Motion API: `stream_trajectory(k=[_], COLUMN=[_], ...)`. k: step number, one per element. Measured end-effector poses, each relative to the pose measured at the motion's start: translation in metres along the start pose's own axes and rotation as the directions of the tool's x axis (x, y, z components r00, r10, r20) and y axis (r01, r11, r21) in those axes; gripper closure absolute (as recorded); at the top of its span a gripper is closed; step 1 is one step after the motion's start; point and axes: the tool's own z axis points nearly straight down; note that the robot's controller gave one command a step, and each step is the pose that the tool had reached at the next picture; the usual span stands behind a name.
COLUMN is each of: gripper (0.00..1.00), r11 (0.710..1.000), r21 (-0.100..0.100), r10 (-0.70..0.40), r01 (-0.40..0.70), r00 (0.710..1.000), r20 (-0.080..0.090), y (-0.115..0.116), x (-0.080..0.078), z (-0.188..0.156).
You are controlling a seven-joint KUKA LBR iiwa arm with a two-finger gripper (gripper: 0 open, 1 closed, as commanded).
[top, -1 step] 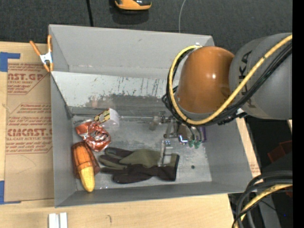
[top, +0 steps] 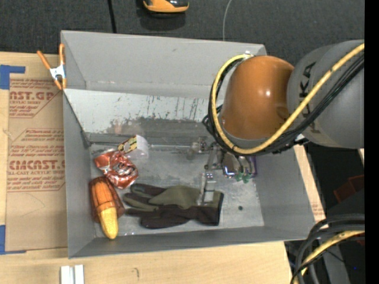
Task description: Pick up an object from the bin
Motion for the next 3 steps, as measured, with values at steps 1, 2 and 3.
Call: stream_trajectory(k=[1,2,3], gripper=[0.00,0.00,1.00], r11=[1.000,0.994,0.975], r21=[-0.001,0.000,0.001], r10=[0.022,0.111,0.224], r01=[-0.022,-0.111,-0.224], r00=[1.000,0.994,0.975], r20=[0.007,0.002,-0.002], y=[-0.014,-0.019,-0.014], x=[0.003,0.018,0.025], z=[0.050,0.105,0.129])
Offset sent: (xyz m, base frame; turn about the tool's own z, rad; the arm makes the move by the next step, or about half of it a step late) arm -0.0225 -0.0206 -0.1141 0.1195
